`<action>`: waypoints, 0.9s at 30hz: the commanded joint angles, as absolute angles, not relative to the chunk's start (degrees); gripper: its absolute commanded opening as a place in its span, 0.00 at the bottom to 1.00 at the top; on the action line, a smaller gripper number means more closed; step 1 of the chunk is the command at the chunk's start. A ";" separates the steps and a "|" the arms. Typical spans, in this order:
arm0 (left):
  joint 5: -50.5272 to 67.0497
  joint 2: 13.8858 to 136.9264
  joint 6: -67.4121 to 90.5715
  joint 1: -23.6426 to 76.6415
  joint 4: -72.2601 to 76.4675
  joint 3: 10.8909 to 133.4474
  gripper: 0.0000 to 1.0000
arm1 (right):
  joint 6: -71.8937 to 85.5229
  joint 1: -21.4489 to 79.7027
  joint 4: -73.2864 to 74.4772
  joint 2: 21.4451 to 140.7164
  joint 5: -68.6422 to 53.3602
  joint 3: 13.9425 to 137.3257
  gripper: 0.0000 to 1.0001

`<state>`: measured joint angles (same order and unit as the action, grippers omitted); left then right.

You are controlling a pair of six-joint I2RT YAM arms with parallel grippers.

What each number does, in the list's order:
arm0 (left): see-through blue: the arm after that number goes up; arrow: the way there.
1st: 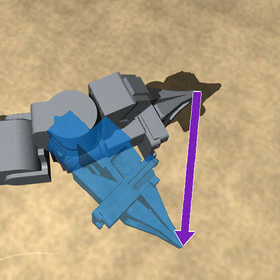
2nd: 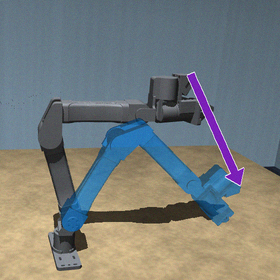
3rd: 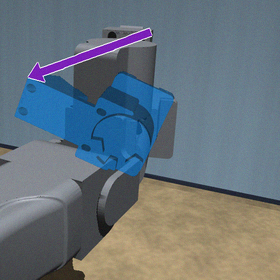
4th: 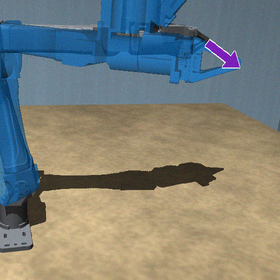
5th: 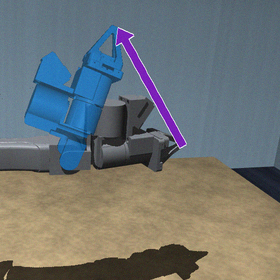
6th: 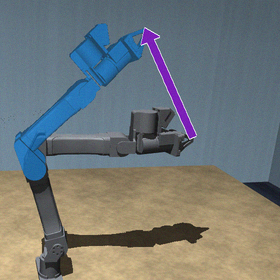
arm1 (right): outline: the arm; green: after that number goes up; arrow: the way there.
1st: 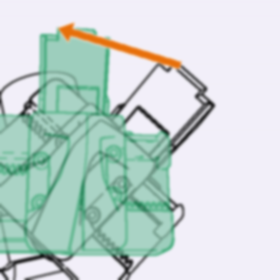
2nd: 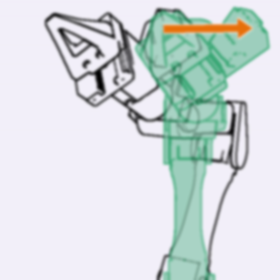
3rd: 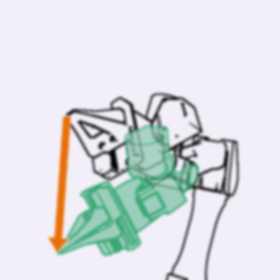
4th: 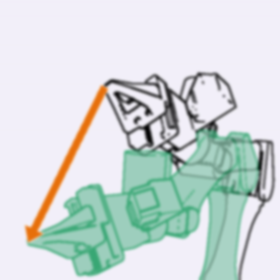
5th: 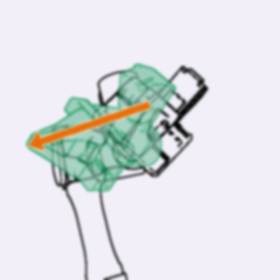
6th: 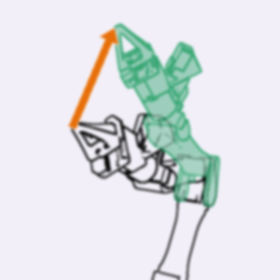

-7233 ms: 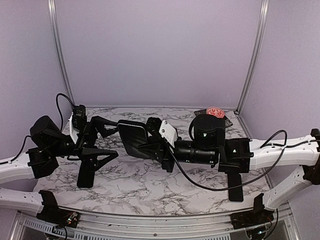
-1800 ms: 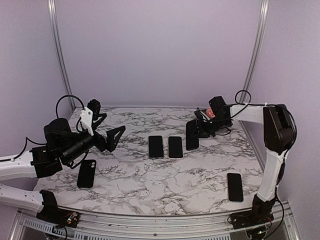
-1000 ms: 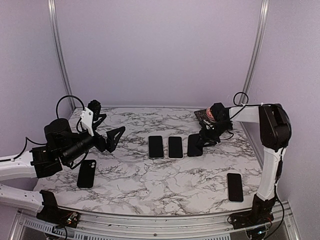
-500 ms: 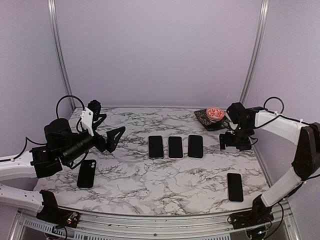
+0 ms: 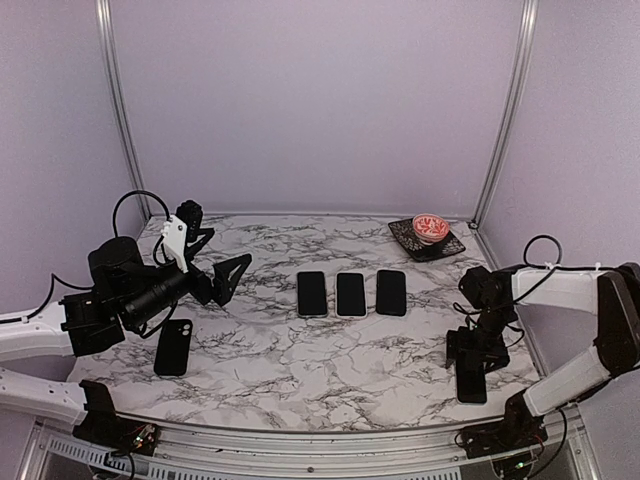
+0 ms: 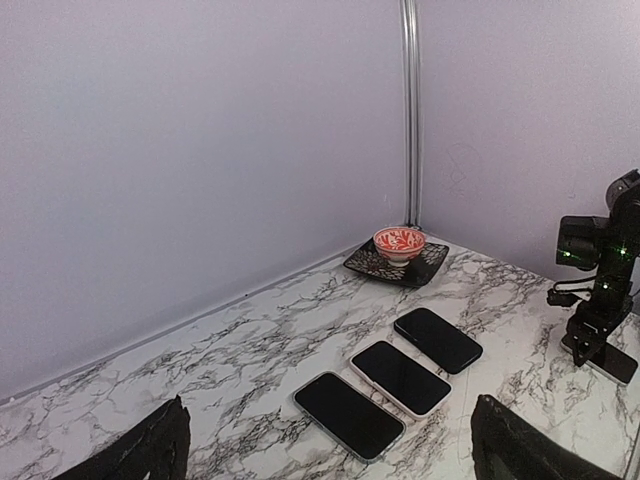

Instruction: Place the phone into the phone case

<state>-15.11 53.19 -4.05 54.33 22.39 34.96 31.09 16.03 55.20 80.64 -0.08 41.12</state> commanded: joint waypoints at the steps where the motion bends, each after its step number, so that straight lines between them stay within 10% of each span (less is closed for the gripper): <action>1: -14.62 52.80 -4.26 54.23 22.32 36.25 0.99 | 31.50 16.33 49.73 79.87 -6.21 37.70 0.99; 15: -14.59 52.74 -4.81 54.23 22.29 36.13 0.99 | 40.24 30.86 53.13 76.53 -3.73 40.24 0.68; 27: -22.71 64.25 10.27 52.49 8.75 42.76 0.99 | 46.66 50.40 48.22 88.08 -0.34 51.78 0.65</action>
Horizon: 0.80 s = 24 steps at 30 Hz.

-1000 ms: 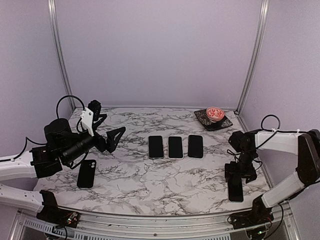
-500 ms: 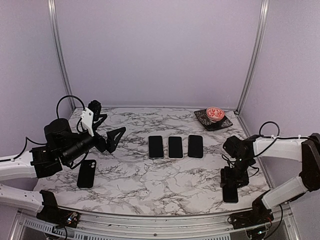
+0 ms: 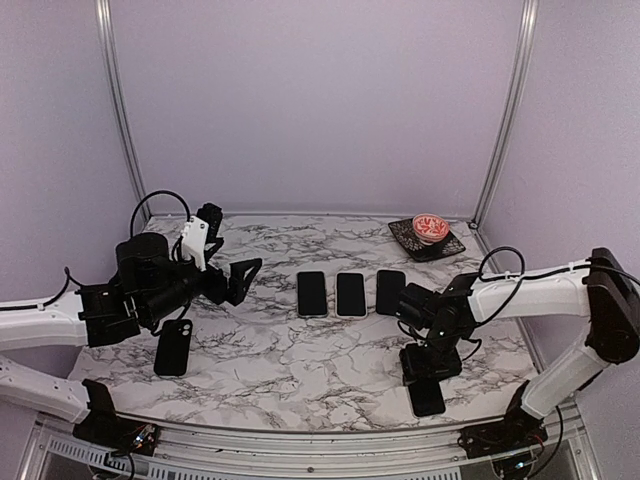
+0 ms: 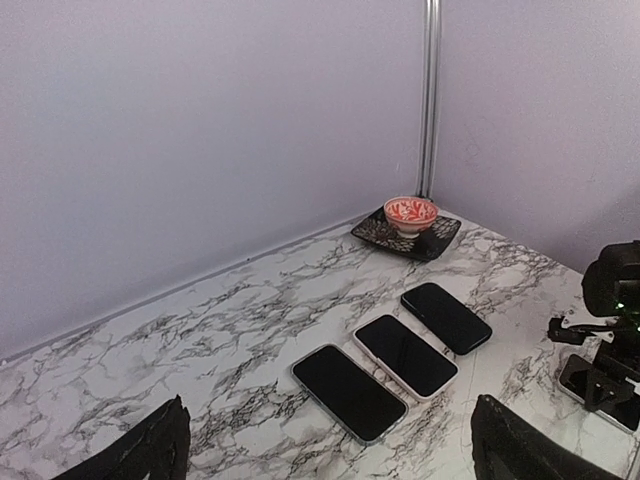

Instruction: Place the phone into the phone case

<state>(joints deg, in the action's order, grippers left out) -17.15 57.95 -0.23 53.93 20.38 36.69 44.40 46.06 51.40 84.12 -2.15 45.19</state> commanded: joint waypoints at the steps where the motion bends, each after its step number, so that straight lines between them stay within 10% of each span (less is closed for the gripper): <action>1: -23.87 66.52 13.82 51.91 2.90 45.31 0.99 | 46.36 51.73 48.14 89.78 0.61 53.30 0.65; 17: -24.23 63.94 39.57 43.14 -29.64 34.68 0.98 | 33.21 56.20 41.16 98.34 1.92 55.83 0.72; 24: -22.25 63.98 41.59 39.52 -28.03 30.20 0.57 | 29.55 56.29 40.68 97.11 0.61 55.37 0.73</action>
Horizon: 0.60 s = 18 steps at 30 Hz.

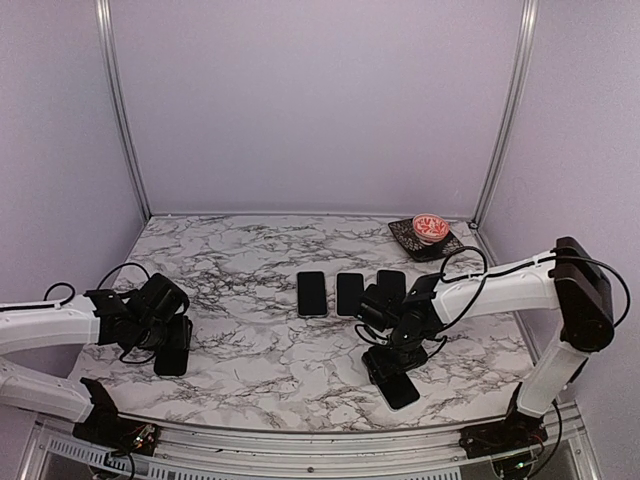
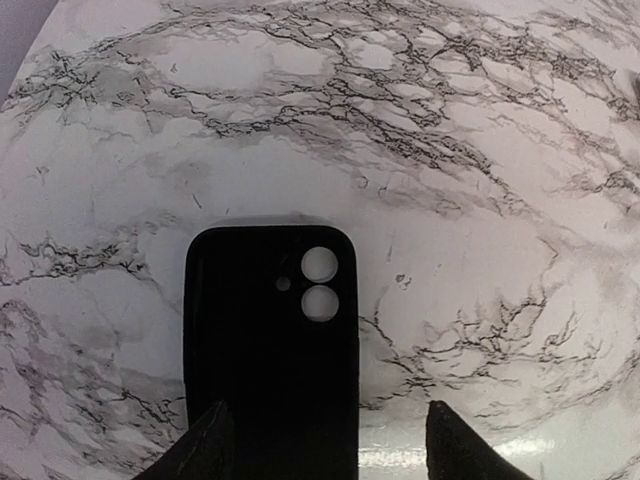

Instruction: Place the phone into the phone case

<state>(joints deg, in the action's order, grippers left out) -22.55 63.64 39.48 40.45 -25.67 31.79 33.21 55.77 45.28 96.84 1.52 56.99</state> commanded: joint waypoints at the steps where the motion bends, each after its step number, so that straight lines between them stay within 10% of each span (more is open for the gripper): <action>1: -21.45 64.75 41.31 39.45 -27.40 30.20 0.56 | 29.20 56.26 40.50 96.85 0.68 55.07 0.73; 10: -17.39 69.22 42.00 39.37 -22.55 29.40 0.47 | 28.35 56.26 40.45 95.01 0.62 52.99 0.73; 18: -10.19 81.49 42.23 40.27 -17.92 27.82 0.06 | 28.66 56.25 42.16 94.48 1.18 53.49 0.74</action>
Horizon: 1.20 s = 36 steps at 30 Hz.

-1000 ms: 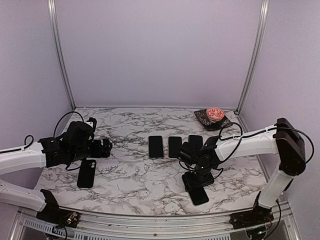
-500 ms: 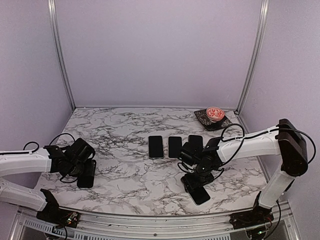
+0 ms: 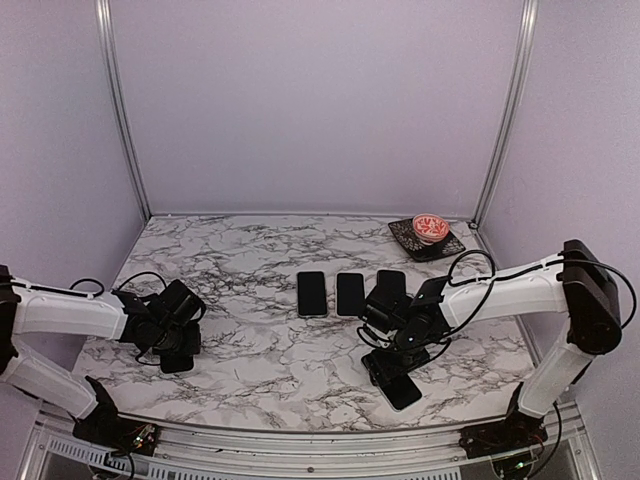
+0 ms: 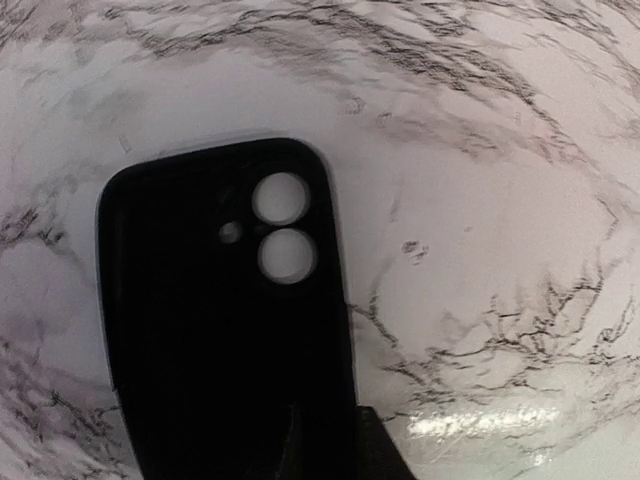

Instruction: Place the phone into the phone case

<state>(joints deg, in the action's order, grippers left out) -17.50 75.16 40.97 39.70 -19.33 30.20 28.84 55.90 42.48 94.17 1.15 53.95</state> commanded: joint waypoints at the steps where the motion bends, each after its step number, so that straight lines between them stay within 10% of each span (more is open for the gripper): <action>1: -9.77 81.55 42.74 40.92 -17.87 27.48 0.00 | 28.82 56.25 42.14 94.48 1.28 53.58 0.74; 12: -7.42 71.18 52.59 61.28 -24.07 34.78 0.00 | 28.90 56.25 41.63 92.93 4.36 53.41 0.76; 25: -10.09 100.06 38.91 71.69 -22.84 60.48 0.00 | 30.27 56.25 39.76 95.33 4.77 53.99 0.92; 29: -6.53 98.85 38.60 71.72 -22.16 61.02 0.64 | 30.77 56.25 39.14 94.94 4.92 53.33 0.99; 36: -10.49 78.10 33.46 69.15 -21.78 53.21 0.88 | 28.74 56.24 37.44 89.96 11.28 54.90 0.99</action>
